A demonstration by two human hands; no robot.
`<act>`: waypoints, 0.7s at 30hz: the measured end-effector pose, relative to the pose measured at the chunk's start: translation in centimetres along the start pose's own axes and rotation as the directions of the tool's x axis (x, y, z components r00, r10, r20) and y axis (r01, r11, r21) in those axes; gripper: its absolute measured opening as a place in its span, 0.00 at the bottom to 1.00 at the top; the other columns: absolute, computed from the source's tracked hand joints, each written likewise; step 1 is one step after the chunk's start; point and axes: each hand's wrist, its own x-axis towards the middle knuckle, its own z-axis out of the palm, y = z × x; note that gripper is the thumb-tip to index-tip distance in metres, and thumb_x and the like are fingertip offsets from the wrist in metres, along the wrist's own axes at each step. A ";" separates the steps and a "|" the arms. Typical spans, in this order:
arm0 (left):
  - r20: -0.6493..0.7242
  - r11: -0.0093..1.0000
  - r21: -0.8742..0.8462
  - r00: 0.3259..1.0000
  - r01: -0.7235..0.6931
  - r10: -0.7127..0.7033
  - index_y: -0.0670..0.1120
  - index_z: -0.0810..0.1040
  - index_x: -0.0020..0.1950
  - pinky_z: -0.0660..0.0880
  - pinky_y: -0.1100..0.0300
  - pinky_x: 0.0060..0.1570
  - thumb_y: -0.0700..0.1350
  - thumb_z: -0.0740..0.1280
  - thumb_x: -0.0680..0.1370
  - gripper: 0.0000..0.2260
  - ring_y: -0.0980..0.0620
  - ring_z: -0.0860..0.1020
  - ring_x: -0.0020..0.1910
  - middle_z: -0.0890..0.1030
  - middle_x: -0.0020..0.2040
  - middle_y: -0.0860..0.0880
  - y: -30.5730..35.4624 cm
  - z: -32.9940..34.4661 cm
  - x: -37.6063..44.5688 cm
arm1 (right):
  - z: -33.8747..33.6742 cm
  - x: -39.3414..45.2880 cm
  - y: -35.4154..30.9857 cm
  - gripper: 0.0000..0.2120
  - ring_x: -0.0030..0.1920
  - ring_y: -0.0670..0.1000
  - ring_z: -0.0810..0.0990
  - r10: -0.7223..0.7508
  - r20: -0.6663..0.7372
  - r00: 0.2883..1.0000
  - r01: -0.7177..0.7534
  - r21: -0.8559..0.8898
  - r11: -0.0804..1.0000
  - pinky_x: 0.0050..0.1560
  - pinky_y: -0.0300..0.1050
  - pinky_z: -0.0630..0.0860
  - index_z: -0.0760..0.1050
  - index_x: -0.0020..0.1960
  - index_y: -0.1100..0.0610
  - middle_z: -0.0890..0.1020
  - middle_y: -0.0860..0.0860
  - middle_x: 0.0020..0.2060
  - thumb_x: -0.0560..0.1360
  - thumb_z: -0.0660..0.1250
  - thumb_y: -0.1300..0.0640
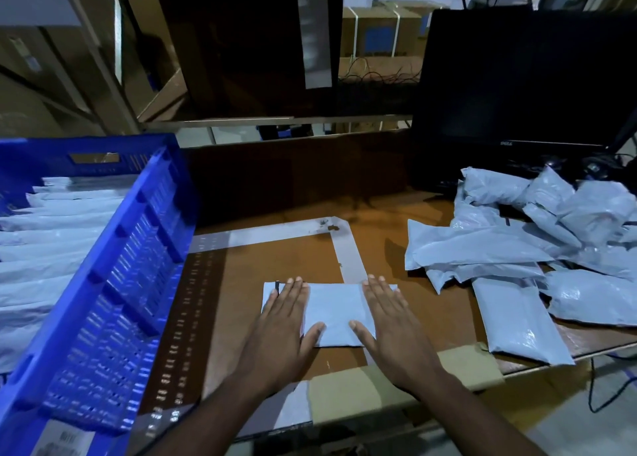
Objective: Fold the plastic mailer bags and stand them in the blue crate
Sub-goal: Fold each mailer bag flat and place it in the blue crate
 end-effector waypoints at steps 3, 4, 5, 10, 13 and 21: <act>0.011 1.000 0.012 1.000 0.001 -0.001 0.51 0.46 0.84 0.45 0.55 0.81 0.69 0.41 0.81 0.36 0.59 0.40 0.81 0.44 0.83 0.55 0.1 -0.3 0.2 | -0.9 0.2 0.3 0.41 0.79 0.43 0.38 0.048 0.016 0.999 -0.049 0.041 0.998 0.78 0.44 0.41 0.40 0.82 0.46 0.39 0.41 0.79 0.77 0.42 0.26; 0.009 1.000 0.008 1.000 0.004 -0.004 0.51 0.45 0.84 0.45 0.55 0.81 0.70 0.41 0.81 0.36 0.59 0.39 0.81 0.43 0.83 0.55 0.1 -0.4 0.1 | -1.2 0.1 0.4 0.41 0.78 0.42 0.37 0.053 0.019 0.998 -0.054 0.051 0.997 0.76 0.42 0.39 0.40 0.82 0.47 0.39 0.41 0.79 0.77 0.43 0.26; 0.011 1.000 0.003 1.000 0.010 -0.010 0.51 0.44 0.84 0.45 0.55 0.81 0.70 0.42 0.81 0.36 0.59 0.38 0.80 0.41 0.82 0.55 0.0 -0.6 -0.1 | -1.4 -0.1 0.5 0.42 0.77 0.41 0.36 0.053 0.024 0.998 -0.055 0.057 0.997 0.75 0.41 0.38 0.40 0.82 0.47 0.39 0.41 0.78 0.76 0.43 0.26; 0.040 1.000 0.011 0.999 -0.004 0.003 0.49 0.43 0.84 0.39 0.52 0.80 0.76 0.36 0.75 0.45 0.61 0.36 0.80 0.40 0.82 0.54 -1.5 -1.6 -1.2 | -2.2 -1.0 1.1 0.46 0.76 0.41 0.34 0.074 0.048 0.996 -0.080 0.133 0.988 0.75 0.41 0.39 0.38 0.82 0.49 0.36 0.40 0.77 0.73 0.41 0.23; 0.039 1.000 -0.027 0.999 -0.014 0.015 0.50 0.42 0.83 0.37 0.54 0.79 0.75 0.43 0.78 0.42 0.63 0.34 0.79 0.40 0.83 0.56 -2.2 -2.3 -2.0 | -2.6 -1.7 1.8 0.48 0.79 0.42 0.38 0.055 0.018 0.998 -0.058 0.195 0.979 0.77 0.46 0.47 0.38 0.81 0.45 0.36 0.39 0.78 0.72 0.51 0.22; -0.065 0.937 -0.346 0.998 -0.046 0.025 0.61 0.61 0.78 0.60 0.62 0.74 0.65 0.70 0.73 0.36 0.65 0.56 0.77 0.56 0.78 0.68 -2.5 -3.2 -3.9 | -2.3 -2.9 2.7 0.27 0.73 0.41 0.67 -0.003 -0.086 0.996 0.036 0.386 0.922 0.71 0.44 0.70 0.65 0.66 0.36 0.67 0.35 0.72 0.76 0.72 0.55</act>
